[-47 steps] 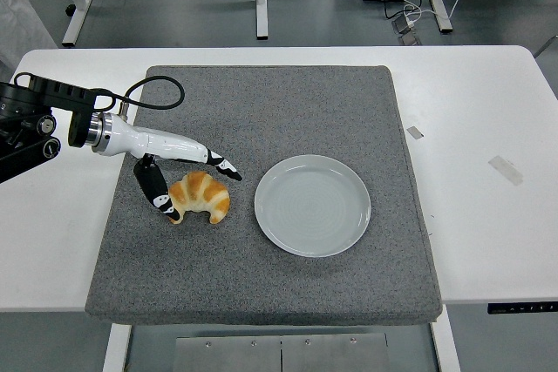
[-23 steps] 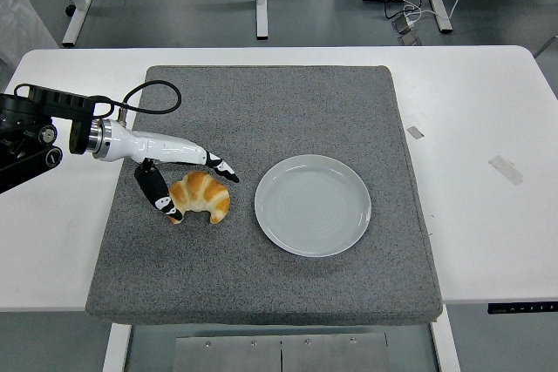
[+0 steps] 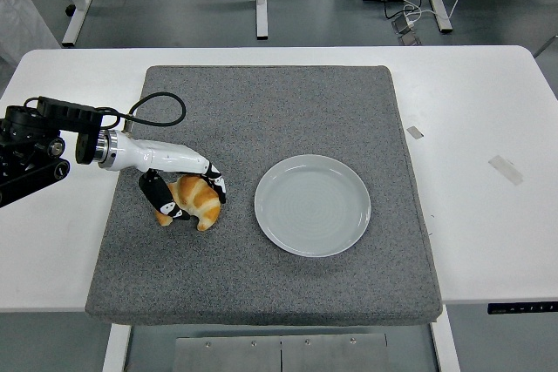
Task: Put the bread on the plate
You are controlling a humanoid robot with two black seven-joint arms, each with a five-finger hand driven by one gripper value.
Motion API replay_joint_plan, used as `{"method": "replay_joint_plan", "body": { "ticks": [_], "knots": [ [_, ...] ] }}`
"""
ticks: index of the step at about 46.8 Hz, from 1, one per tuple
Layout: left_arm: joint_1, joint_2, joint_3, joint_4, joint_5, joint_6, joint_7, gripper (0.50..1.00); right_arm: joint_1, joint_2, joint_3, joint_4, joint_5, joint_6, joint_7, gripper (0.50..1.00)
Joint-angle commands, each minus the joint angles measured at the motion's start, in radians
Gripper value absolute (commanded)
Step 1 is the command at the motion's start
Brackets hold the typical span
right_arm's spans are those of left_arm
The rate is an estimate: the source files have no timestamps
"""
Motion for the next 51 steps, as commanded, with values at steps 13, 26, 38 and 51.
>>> {"method": "replay_joint_plan", "body": {
  "ticks": [13, 26, 38, 51],
  "knots": [
    [-0.007, -0.041, 0.006, 0.048, -0.006, 0.027, 0.000, 0.500, 0.000, 0.000, 0.000, 0.000, 0.000, 0.000, 0.000, 1.000],
    [-0.049, -0.051, 0.001, 0.056, -0.024, 0.025, 0.000, 0.500, 0.000, 0.000, 0.001, 0.000, 0.000, 0.000, 0.000, 1.000],
    [-0.150, -0.066, 0.001, 0.054, -0.127, 0.014, 0.000, 0.500, 0.000, 0.000, 0.000, 0.002, 0.000, 0.000, 0.000, 1.000],
    [-0.285, -0.098, 0.004, 0.056, -0.178, -0.032, 0.000, 0.500, 0.000, 0.000, 0.001, 0.002, 0.000, 0.000, 0.000, 1.000]
  ]
}}
